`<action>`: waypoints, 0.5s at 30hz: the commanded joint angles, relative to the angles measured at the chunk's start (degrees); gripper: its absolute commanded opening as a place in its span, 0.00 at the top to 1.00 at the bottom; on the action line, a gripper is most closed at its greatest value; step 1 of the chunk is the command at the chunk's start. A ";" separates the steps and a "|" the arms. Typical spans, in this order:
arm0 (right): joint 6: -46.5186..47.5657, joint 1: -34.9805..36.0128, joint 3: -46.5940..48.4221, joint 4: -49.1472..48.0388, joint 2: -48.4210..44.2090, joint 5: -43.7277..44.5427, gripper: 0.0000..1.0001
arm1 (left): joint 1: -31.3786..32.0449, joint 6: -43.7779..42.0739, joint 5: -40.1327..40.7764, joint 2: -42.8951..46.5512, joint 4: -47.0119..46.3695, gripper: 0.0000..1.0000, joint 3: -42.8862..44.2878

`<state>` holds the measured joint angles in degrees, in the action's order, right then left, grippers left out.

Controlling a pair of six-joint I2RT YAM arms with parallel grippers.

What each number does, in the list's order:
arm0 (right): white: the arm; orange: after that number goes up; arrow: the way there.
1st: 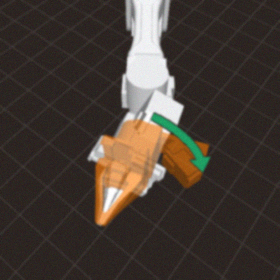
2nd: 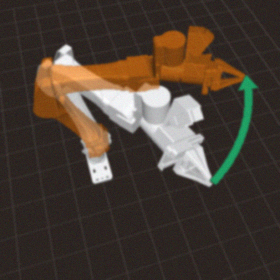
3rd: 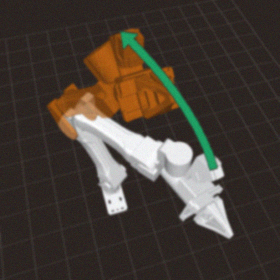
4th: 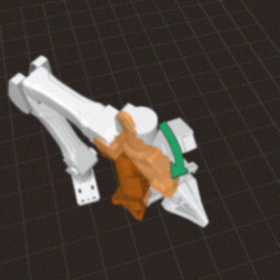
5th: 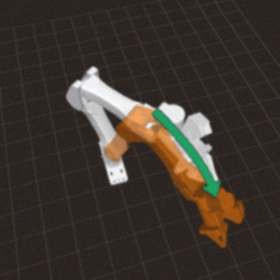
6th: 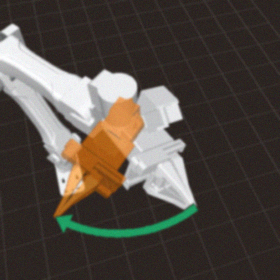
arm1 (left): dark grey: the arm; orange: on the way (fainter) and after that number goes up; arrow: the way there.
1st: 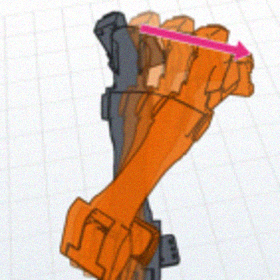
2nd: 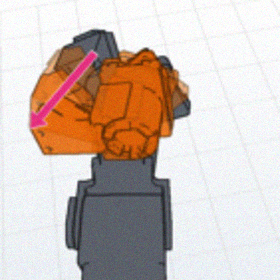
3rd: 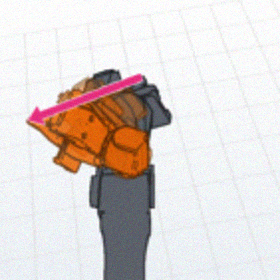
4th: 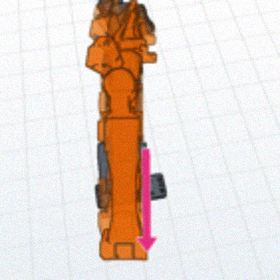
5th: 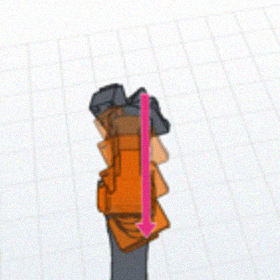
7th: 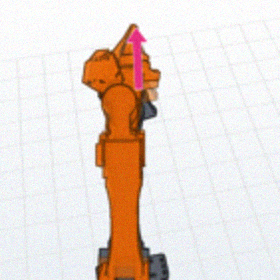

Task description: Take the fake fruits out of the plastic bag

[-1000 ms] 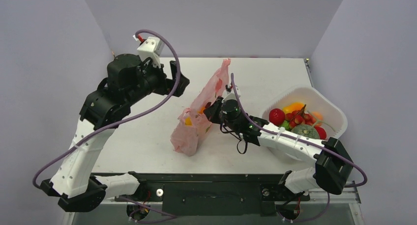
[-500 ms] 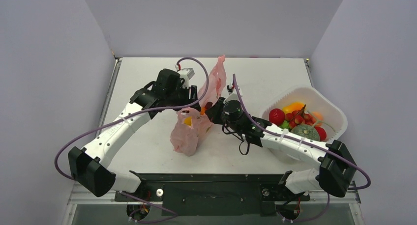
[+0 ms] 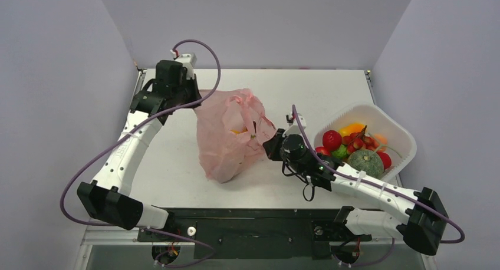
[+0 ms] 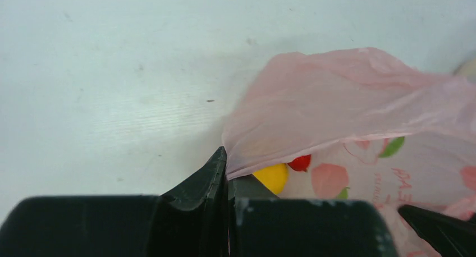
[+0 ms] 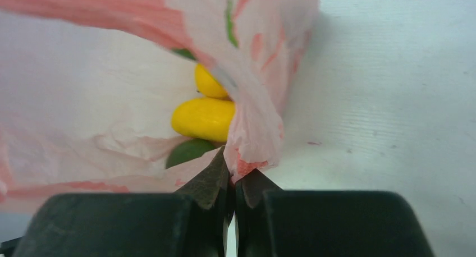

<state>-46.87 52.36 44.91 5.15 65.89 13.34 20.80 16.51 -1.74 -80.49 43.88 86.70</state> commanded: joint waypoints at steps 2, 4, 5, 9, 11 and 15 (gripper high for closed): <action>0.37 0.20 -6.97 4.09 -7.32 8.11 1.00 | -5.80 -5.10 1.01 0.81 0.65 1.00 4.01; -0.63 0.19 -9.90 4.69 -9.33 8.71 1.00 | -6.89 -5.12 -0.48 1.12 0.08 1.00 3.25; -0.92 0.24 -11.52 4.78 -10.33 8.74 1.00 | -7.13 -5.10 -0.96 1.21 -0.35 1.00 2.65; -2.16 0.21 -14.06 4.72 -11.32 7.54 1.00 | -7.31 -4.73 -3.61 1.30 -1.88 1.00 1.50; -1.97 0.31 -13.83 4.28 -10.75 6.55 1.00 | -7.33 -4.61 -4.10 0.83 -1.66 1.00 2.29; 0.69 0.39 -10.43 4.39 -8.94 5.26 1.00 | -7.31 -4.06 -8.97 0.05 -0.40 0.63 4.60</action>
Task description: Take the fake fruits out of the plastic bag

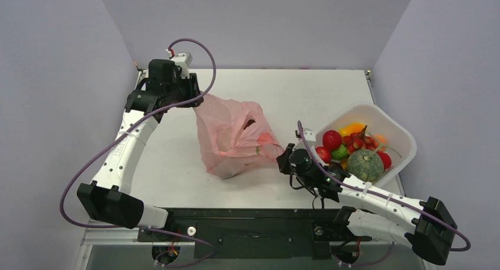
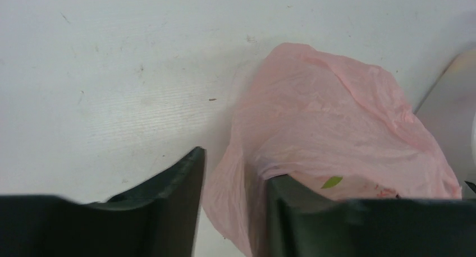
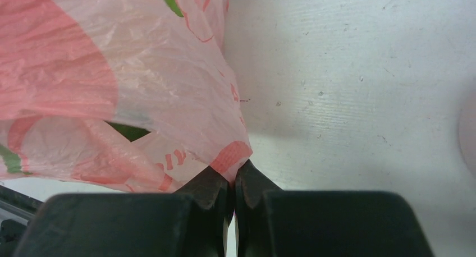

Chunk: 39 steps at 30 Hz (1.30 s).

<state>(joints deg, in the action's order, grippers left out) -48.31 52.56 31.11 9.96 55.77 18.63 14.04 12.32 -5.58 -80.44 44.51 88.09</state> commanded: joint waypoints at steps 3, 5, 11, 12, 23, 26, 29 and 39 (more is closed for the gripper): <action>6.37 0.23 7.57 1.14 2.01 0.32 1.00 | -0.57 1.20 -8.21 1.50 -0.84 0.29 2.35; 9.04 0.24 9.93 2.60 1.97 1.47 0.93 | -0.55 2.15 -9.61 4.11 -1.07 0.13 0.46; 17.15 0.27 15.59 7.29 -0.57 3.19 0.54 | -0.56 5.35 -13.58 15.68 0.09 0.03 -4.55; 19.08 0.22 16.14 8.11 -0.96 3.27 0.46 | -0.57 6.14 -14.54 18.20 0.34 0.03 -5.02; 35.71 3.67 24.41 6.29 2.62 2.84 0.26 | -0.46 17.55 -20.28 33.20 -2.88 0.03 -21.73; 40.17 7.98 26.82 4.16 4.87 4.29 0.26 | -0.46 20.47 -22.30 34.30 -6.09 0.03 -27.04; 41.78 13.30 29.07 2.21 7.27 5.47 0.26 | -0.42 24.15 -25.04 34.95 -10.57 0.03 -31.42; 45.65 23.85 32.94 -1.02 19.24 28.61 0.26 | 0.90 32.46 -28.32 35.90 -24.91 0.11 -44.63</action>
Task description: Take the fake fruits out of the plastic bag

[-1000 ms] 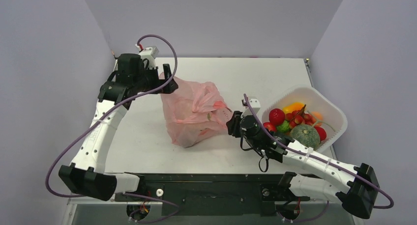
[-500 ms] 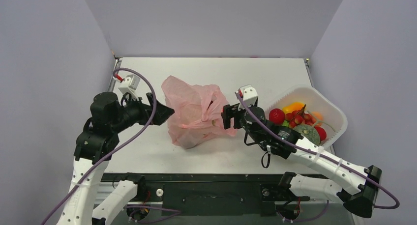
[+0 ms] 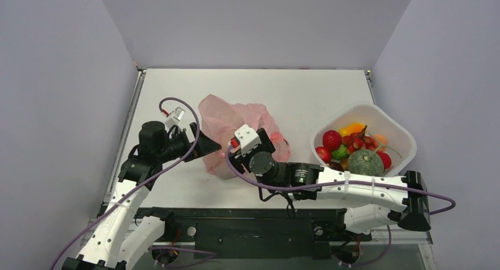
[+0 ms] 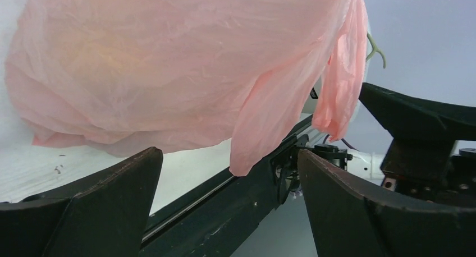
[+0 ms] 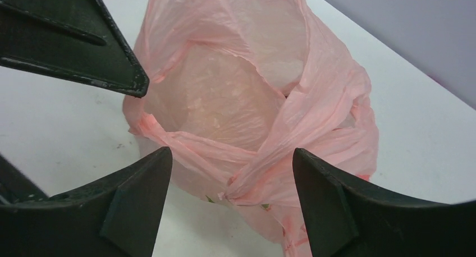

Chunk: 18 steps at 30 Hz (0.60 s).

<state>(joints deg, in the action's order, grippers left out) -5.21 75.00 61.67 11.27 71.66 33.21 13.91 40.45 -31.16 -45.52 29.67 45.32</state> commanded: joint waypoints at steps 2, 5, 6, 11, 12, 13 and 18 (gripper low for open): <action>1.80 1.61 2.61 -2.27 4.91 19.73 0.26 | 2.09 4.51 -2.10 0.33 -10.64 0.15 -2.81; 0.98 1.49 2.54 -2.31 5.96 24.83 0.31 | 4.94 3.74 0.54 -1.10 -10.93 0.23 -3.39; 0.81 1.32 2.41 -2.35 5.84 26.12 0.32 | 5.54 3.35 1.52 -1.30 -10.15 0.29 -3.31; -1.18 -1.68 0.98 -2.37 4.60 24.94 0.44 | 8.19 0.23 7.91 -2.02 -6.75 0.52 -2.83; -1.50 -3.19 0.94 -2.20 4.27 24.34 0.48 | 8.21 0.06 7.93 -2.02 -6.49 0.55 -3.08; -1.87 -3.98 0.90 -1.97 4.14 23.10 0.59 | 8.27 -0.35 7.88 -2.03 -6.39 0.64 -3.34; -1.99 -9.17 2.35 -1.93 2.81 21.37 0.99 | 8.41 -3.91 14.08 -2.27 1.71 1.00 -2.34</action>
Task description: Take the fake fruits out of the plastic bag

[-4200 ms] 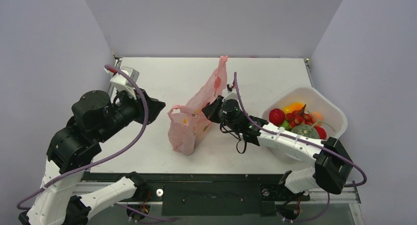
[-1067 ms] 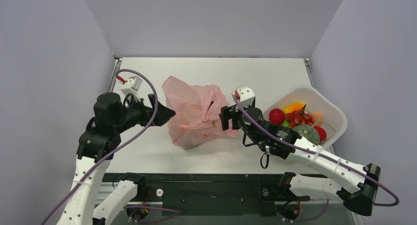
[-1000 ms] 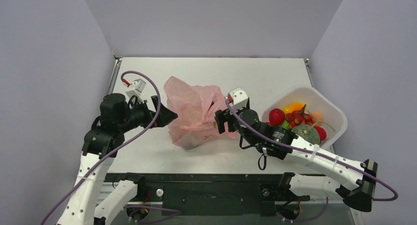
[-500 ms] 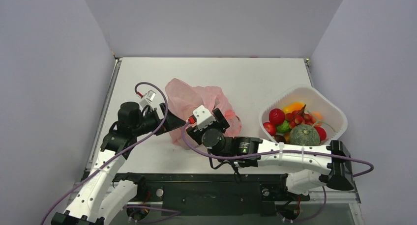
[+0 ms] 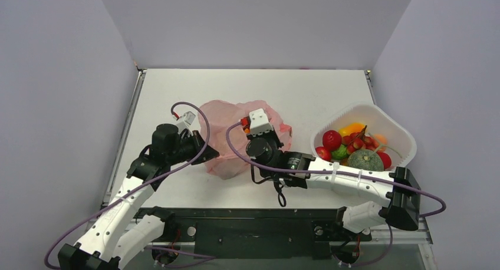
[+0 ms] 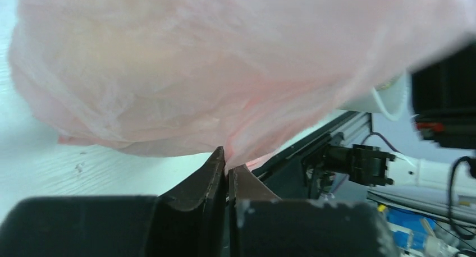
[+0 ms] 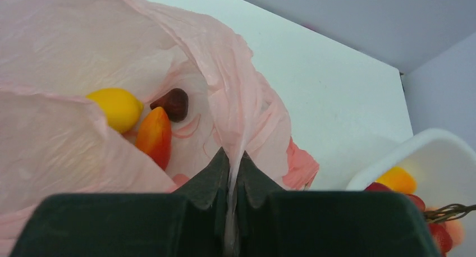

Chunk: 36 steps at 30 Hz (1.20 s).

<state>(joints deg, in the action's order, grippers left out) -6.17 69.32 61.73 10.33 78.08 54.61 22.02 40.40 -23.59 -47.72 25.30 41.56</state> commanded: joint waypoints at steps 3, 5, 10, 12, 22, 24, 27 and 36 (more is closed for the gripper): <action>-1.08 -7.54 3.58 -1.06 -5.03 -1.55 1.00 | 0.33 -6.66 9.35 0.46 12.83 1.00 2.81; -1.71 -11.75 4.43 -1.17 -5.54 -3.82 1.00 | 0.31 -7.27 9.36 1.74 14.67 1.00 2.77; -3.90 -27.51 7.96 -1.34 -3.48 -15.22 1.00 | 0.30 -6.01 4.36 6.41 15.56 1.00 1.89; -5.47 -32.35 11.58 1.90 -0.29 -19.76 1.00 | 0.30 -5.32 1.20 7.47 15.45 1.00 1.55; -5.78 -30.51 22.31 15.86 4.23 -25.56 0.59 | 0.40 0.04 -9.71 7.89 5.74 1.00 -1.02; -5.39 -28.60 22.74 18.76 2.97 -22.79 0.48 | 0.43 0.04 -10.80 7.30 4.95 1.00 -1.01; -5.07 -25.76 22.09 21.70 -0.62 -20.84 0.38 | 0.42 -1.01 -11.60 6.11 5.32 0.81 0.00; -13.90 -19.33 12.70 21.67 -14.62 -26.91 0.36 | 0.31 -9.84 -9.29 4.49 11.37 0.18 11.10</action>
<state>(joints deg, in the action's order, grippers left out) -14.90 47.81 78.52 32.84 68.93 30.72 22.20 35.68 -33.01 -43.18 36.32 44.86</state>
